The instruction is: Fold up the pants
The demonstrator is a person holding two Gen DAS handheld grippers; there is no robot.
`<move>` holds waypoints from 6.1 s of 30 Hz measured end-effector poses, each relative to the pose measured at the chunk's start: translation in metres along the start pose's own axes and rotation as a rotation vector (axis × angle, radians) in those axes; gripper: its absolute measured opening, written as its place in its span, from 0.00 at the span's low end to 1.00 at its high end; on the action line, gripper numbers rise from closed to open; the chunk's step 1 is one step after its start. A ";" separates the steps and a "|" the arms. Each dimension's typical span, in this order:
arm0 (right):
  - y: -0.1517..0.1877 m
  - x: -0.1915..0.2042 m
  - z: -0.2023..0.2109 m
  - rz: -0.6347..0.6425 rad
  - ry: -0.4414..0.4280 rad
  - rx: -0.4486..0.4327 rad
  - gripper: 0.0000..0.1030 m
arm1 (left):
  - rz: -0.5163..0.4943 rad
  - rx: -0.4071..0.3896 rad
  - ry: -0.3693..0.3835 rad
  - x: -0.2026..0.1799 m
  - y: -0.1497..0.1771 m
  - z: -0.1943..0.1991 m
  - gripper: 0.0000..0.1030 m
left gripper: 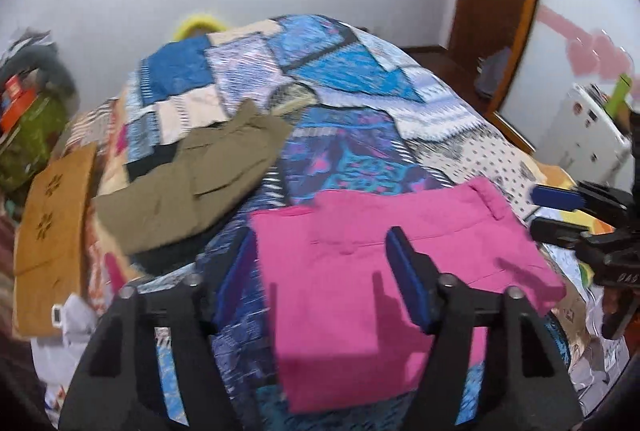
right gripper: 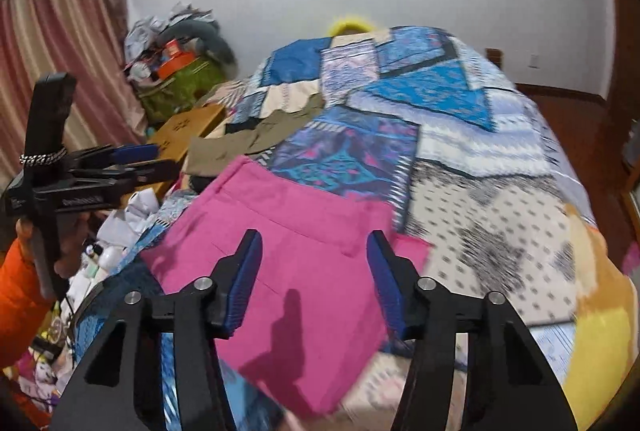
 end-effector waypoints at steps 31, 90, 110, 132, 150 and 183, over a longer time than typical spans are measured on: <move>0.062 -0.016 0.009 -0.023 0.056 0.137 0.42 | -0.065 0.156 -0.021 0.019 0.090 0.000 0.54; -0.047 -0.015 -0.041 -0.078 -0.023 -0.036 0.12 | 0.212 -0.028 0.067 0.061 -0.021 -0.002 0.08; -0.152 0.044 -0.162 0.087 -0.073 -0.107 0.12 | 0.315 -0.110 -0.140 0.209 -0.071 -0.045 0.08; -0.112 0.040 -0.331 0.222 0.023 0.145 0.15 | 0.357 0.109 -0.335 0.294 0.020 -0.193 0.14; -0.150 0.044 -0.203 0.182 0.040 -0.018 0.35 | 0.303 -0.033 -0.344 0.261 -0.024 -0.054 0.52; -0.142 0.176 0.076 0.196 -0.065 -0.610 0.88 | 0.188 -0.659 -0.376 0.089 -0.030 0.268 0.97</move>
Point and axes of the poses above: each gripper's, at about its wrist camera, not at the fingertips, and z roughly against the way its jaws point, x to its left, y to its underside, the point moved 7 cm from there along -z, roughly the way its jaws point, and after that the axes turned 8 degrees about -x, right-handed, at the moved point
